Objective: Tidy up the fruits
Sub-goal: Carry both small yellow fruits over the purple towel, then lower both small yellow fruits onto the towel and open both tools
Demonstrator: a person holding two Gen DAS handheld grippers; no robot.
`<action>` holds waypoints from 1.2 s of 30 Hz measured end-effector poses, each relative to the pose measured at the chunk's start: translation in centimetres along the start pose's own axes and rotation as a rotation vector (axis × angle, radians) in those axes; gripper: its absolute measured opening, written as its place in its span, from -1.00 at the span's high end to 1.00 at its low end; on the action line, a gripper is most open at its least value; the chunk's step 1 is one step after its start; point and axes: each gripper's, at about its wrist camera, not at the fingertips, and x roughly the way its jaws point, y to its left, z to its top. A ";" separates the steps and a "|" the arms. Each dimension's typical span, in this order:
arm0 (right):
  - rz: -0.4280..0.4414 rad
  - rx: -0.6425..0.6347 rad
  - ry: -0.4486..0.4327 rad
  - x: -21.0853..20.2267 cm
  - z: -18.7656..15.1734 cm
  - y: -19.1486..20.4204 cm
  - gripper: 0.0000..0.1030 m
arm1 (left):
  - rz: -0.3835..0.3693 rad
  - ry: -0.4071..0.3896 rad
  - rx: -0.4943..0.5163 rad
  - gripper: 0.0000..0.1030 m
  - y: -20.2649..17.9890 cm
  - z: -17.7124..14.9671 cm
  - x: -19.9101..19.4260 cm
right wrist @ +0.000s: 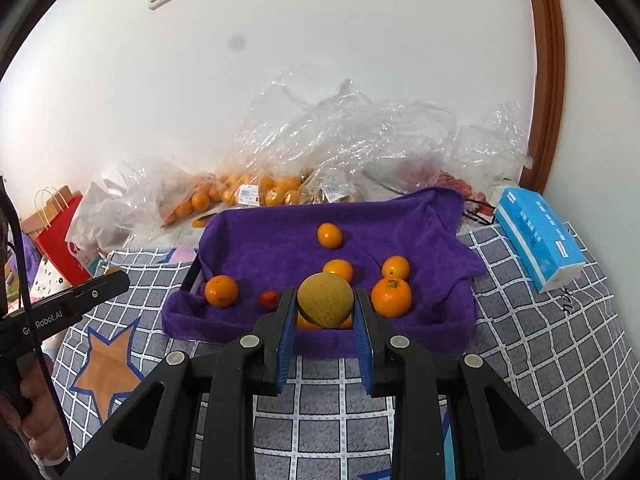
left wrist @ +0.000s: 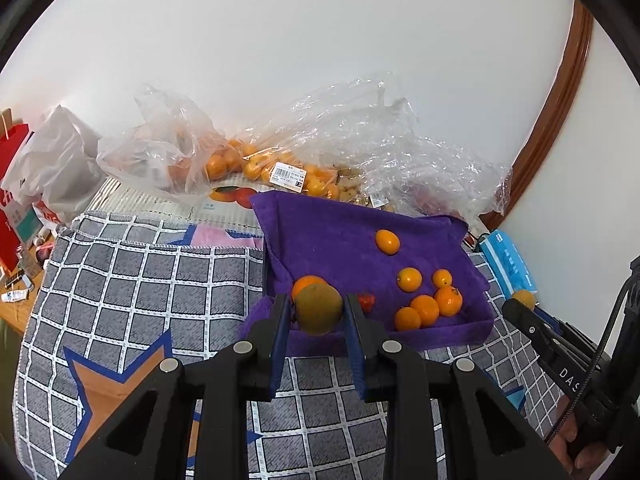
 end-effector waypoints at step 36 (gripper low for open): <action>-0.054 -0.038 -0.023 3.9 3.1 -1.0 0.47 | 0.018 0.019 -0.008 0.51 0.5 3.3 4.9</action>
